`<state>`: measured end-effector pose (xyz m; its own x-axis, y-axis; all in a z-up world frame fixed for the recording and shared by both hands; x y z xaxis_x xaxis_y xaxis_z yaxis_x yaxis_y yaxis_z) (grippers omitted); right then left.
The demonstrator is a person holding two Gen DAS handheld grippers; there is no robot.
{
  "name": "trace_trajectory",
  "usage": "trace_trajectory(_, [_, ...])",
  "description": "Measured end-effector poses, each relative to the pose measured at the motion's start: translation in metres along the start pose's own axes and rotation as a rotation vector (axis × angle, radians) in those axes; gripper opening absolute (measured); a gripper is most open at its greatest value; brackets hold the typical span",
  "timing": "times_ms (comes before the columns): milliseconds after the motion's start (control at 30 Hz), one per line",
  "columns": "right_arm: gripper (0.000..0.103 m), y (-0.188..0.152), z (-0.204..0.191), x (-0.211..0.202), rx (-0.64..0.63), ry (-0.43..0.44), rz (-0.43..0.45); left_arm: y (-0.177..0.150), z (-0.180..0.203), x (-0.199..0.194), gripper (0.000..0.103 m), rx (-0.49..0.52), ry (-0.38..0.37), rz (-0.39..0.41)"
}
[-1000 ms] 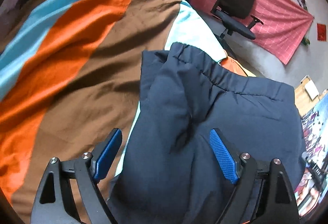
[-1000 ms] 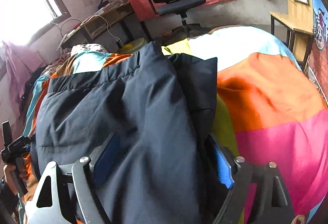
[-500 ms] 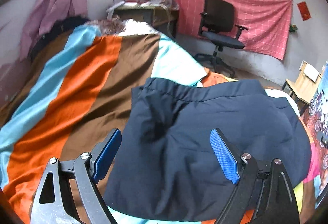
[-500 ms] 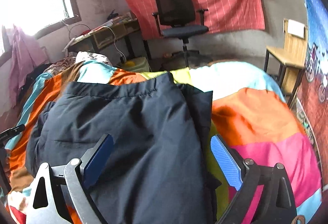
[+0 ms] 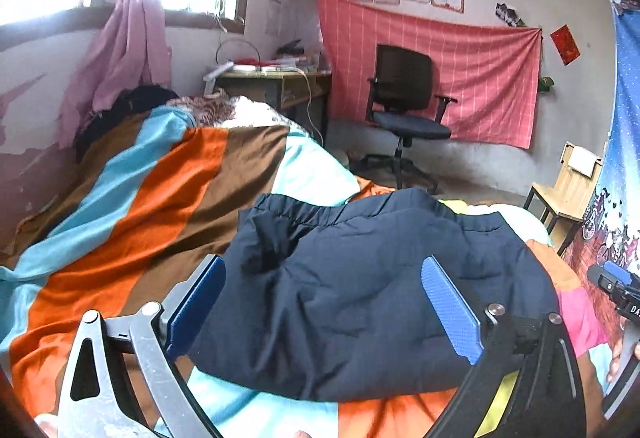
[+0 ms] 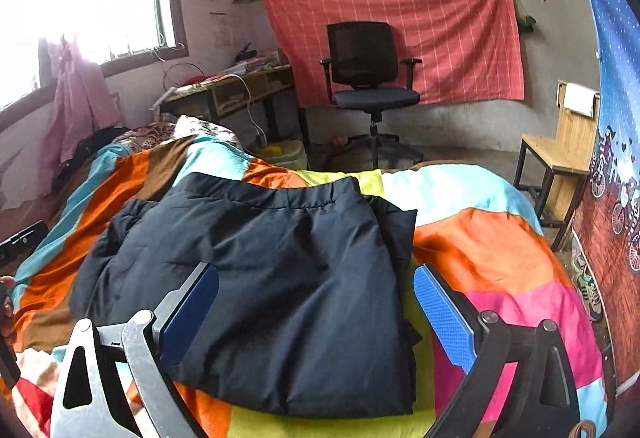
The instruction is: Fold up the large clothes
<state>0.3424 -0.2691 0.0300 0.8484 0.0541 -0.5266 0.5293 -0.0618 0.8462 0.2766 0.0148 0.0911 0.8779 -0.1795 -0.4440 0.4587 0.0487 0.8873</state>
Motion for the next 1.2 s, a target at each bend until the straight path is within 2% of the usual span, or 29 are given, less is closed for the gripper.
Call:
trace_trajectory(33, [0.103,0.000,-0.002,-0.007,0.000,0.004,0.011,0.000,0.004,-0.005,0.101,0.014,0.007,0.012])
trace_trajectory(233, [0.103,-0.005,-0.014,-0.048,-0.016,0.030,0.087,-0.009,0.026,-0.036,0.101,0.108,0.022,0.064])
trace_trajectory(500, [0.103,-0.017,-0.027,-0.093,-0.029,0.019,0.155,-0.025,0.031,-0.064,0.101,0.073,0.011,0.107])
trace_trajectory(667, [0.103,-0.022,-0.032,-0.121,-0.036,0.021,0.197,-0.032,0.037,-0.083,0.101,0.086,0.023,0.131])
trace_trajectory(867, [0.103,-0.030,-0.038,-0.150,-0.040,0.016,0.239,-0.042,0.042,-0.103,0.101,0.074,-0.010,0.138])
trace_trajectory(1200, [0.103,-0.048,-0.034,-0.183,0.010,-0.010,0.286,-0.060,0.047,-0.128,0.101,0.085,0.016,0.128])
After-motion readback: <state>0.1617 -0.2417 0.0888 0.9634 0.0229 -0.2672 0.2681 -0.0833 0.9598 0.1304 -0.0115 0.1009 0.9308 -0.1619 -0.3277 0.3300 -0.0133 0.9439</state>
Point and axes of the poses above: each gripper's, at about its wrist camera, not at the fingertips, and x roughly the way its jaws point, z to its right, y to its top, the point moved 9 cm from there along x, roughly the way its jaws point, and after that the axes turned 10 degrees about -y, right-handed, at the moved point
